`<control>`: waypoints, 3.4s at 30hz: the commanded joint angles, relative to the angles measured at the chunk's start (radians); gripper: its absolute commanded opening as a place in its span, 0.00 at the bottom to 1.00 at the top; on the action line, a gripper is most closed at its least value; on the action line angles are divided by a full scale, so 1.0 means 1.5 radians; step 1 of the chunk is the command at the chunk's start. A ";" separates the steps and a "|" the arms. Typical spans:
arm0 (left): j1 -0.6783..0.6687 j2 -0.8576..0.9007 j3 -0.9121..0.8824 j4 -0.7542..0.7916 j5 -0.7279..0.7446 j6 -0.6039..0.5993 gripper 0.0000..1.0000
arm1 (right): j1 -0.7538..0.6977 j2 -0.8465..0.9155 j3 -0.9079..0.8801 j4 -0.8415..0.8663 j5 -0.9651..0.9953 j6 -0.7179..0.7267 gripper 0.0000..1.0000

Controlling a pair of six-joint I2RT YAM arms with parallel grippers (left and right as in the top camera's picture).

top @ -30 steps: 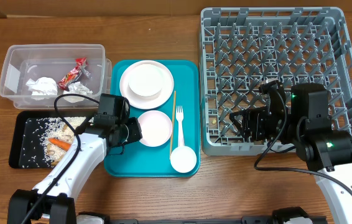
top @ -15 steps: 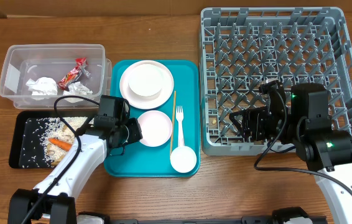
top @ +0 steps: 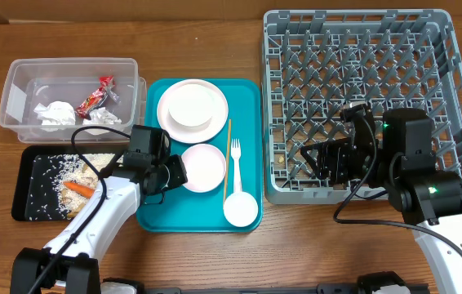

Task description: Sort waste into correct bins and load items into the dishwasher

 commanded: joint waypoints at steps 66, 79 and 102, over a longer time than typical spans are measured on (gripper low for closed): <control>-0.232 -0.058 0.282 -0.149 -0.071 0.063 0.04 | 0.274 0.249 0.195 -0.037 0.323 0.112 0.34; -0.232 -0.058 0.282 -0.149 -0.072 0.068 0.04 | 0.274 0.281 0.196 -0.024 0.318 0.112 0.28; -0.231 -0.058 0.282 -0.149 -0.082 0.073 0.05 | 0.274 0.280 0.254 -0.067 0.318 0.112 0.25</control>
